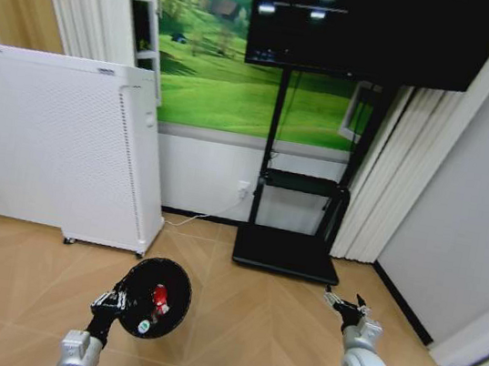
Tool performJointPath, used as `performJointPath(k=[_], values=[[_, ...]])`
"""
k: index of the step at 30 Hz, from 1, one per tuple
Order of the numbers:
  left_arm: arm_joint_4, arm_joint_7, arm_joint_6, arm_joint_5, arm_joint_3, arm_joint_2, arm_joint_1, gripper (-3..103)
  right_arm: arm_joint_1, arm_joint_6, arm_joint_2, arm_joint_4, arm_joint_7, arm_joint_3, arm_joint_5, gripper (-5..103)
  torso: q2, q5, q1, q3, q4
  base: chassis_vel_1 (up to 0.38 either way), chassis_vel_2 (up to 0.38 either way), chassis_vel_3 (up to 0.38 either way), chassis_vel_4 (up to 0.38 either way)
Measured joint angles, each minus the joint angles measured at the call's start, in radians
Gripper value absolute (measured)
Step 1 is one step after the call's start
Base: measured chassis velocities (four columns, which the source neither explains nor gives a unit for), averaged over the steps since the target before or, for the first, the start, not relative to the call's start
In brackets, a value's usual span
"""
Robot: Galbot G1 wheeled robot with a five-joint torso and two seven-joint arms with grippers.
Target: Pick up the trash bin and place the garbage on the floor into it.
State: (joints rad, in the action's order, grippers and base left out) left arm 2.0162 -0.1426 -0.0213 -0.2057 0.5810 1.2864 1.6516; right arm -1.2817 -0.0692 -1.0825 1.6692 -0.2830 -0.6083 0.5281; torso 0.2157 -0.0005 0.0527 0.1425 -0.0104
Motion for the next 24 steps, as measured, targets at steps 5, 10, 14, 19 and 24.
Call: performJointPath(k=[5,10,14,19,24], values=[[-0.033,-0.026,0.008,0.002,-0.04,-0.004,-0.004,7,0.0,0.0,0.0,0.0,0.0,0.0,0.0,100,0.0,0.0004,0.0,0.0,0.0003,0.141,0.075,-0.08,-0.111],[-0.084,-0.041,0.024,-0.006,-0.072,-0.022,-0.022,7,0.0,0.0,0.0,0.0,0.0,0.0,0.0,100,0.0,0.0006,0.0,0.0,-0.0008,-0.07,-0.047,0.043,0.042],[-0.142,-0.054,0.043,-0.017,-0.11,-0.068,-0.056,7,0.0,0.0,0.0,0.0,0.0,-0.001,0.0,100,0.0,0.0005,0.0,0.0,-0.0005,-0.042,-0.035,0.04,0.018],[-0.144,-0.059,0.054,-0.022,-0.127,-0.093,-0.055,7,0.0,0.0,0.0,0.0,0.0,-0.001,0.0,100,0.0,0.0005,0.0,0.0,-0.0001,0.0,0.0,0.0,0.0],[-0.144,-0.058,0.055,-0.022,-0.124,-0.094,-0.058,7,0.0,0.0,0.0,0.0,0.0,0.0,0.0,100,0.0,0.0005,0.0,0.0,-0.0001,0.0,0.0,0.0,0.0]])
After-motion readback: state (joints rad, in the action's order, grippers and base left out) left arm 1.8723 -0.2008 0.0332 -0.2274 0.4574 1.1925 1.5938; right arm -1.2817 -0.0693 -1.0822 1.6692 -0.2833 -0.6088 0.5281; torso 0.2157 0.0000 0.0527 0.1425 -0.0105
